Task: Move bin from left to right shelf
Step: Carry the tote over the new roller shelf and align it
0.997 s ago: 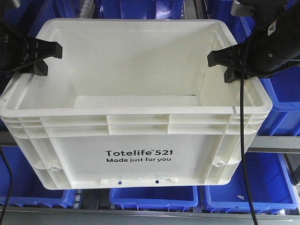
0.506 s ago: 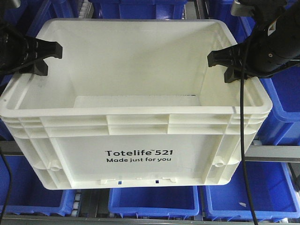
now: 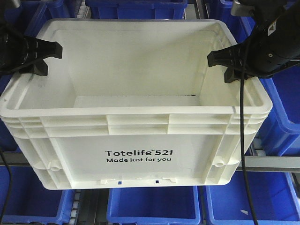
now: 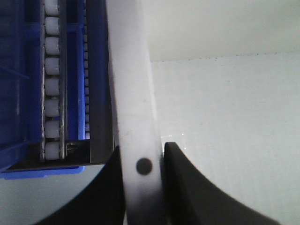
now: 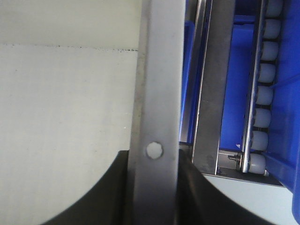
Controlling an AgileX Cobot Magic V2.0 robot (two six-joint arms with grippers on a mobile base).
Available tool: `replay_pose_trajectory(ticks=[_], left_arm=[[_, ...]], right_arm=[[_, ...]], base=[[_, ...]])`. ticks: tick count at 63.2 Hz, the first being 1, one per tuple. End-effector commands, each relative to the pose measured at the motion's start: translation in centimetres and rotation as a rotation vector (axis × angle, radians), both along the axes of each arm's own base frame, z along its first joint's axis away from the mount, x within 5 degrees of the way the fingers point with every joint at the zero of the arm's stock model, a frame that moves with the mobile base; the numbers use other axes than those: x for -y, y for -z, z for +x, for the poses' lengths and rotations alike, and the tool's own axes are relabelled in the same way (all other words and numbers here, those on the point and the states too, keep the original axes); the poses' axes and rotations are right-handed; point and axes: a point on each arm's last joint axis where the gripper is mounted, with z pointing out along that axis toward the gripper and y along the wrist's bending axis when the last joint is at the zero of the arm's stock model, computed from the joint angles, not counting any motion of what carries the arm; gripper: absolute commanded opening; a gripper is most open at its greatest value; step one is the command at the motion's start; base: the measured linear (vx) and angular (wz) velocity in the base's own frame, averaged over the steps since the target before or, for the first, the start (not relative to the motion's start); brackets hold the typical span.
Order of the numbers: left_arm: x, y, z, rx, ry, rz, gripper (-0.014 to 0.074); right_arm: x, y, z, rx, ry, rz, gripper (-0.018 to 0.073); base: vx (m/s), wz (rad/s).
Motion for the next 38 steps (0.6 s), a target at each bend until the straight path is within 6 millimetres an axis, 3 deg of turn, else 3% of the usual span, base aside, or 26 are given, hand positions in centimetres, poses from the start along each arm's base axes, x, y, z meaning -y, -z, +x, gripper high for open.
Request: replay_pose_trajectory(ticks=[1, 38], left_arm=[[-0.57, -2.86, -0.81, 0.16, 0.011, 0.011, 0.0111], [-0.57, -2.86, -0.81, 0.16, 0.011, 0.011, 0.0111]], right_arm=[[0.86, -3.22, -0.3, 0.19, 0.007, 0.0, 0.0061], [0.86, -3.22, -0.3, 0.19, 0.007, 0.0, 0.0061]], base=[[0.07, -0.02], [0.08, -0.03]])
